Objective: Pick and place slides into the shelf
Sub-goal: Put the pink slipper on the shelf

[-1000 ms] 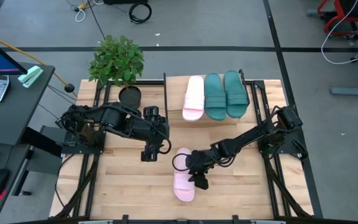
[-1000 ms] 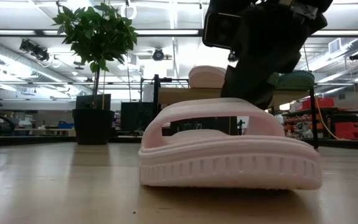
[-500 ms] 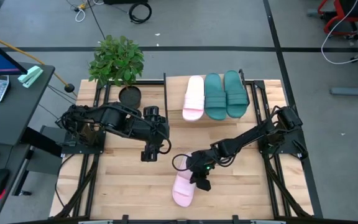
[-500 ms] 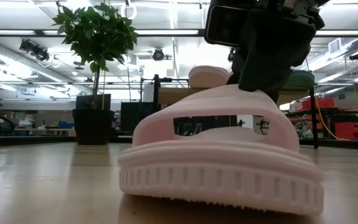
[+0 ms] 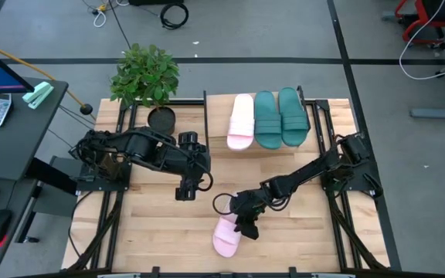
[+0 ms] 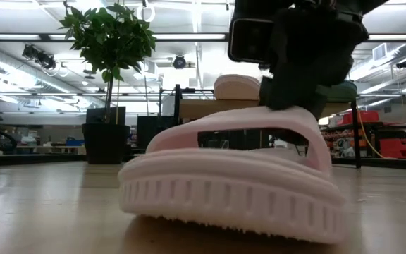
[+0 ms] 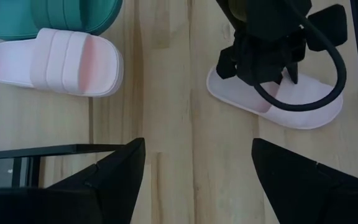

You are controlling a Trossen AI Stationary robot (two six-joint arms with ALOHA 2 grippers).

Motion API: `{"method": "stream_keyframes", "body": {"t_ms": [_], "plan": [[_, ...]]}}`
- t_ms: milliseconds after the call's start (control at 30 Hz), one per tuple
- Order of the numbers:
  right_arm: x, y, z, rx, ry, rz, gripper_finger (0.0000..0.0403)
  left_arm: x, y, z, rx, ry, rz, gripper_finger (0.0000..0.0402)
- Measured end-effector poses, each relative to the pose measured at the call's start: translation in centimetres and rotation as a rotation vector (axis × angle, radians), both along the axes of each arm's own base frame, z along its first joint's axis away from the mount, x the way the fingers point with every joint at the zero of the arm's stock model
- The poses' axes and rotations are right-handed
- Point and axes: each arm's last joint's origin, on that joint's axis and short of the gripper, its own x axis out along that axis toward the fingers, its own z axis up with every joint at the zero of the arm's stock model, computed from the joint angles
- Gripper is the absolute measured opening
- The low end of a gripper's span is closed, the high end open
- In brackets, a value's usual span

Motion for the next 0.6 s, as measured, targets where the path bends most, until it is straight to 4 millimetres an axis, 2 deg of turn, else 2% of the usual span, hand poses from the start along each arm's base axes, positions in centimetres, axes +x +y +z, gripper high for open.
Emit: {"method": "stream_keyframes", "body": {"t_ms": [200, 267, 333, 400, 500, 600], "plan": [[0.4, 1.2, -1.6, 0.035, -0.002, -0.016, 0.0099, 0.0, 0.0, 0.0, 0.000, 0.000, 0.000, 0.0298], [0.4, 1.5, -1.7, 0.031, -0.010, -0.017, 0.0081, 0.0, 0.0, 0.0, 0.000, 0.000, 0.000, 0.0298], [0.4, 1.5, -1.5, 0.032, -0.013, -0.018, 0.0045, 0.0, 0.0, 0.0, 0.000, 0.000, 0.000, 0.0298], [0.3, 1.4, -1.0, 0.031, -0.021, -0.015, 0.0016, 0.0, 0.0, 0.0, 0.003, 0.001, -0.005, 0.0298], [-0.3, 1.3, 0.4, 0.020, -0.025, -0.029, 0.0017, 0.0, 0.0, 0.0, 0.009, 0.003, -0.014, 0.0298], [-1.0, 0.9, 2.9, 0.023, -0.046, -0.052, 0.0010, 0.0, 0.0, 0.0, 0.010, 0.003, -0.016, 0.0298]]}}
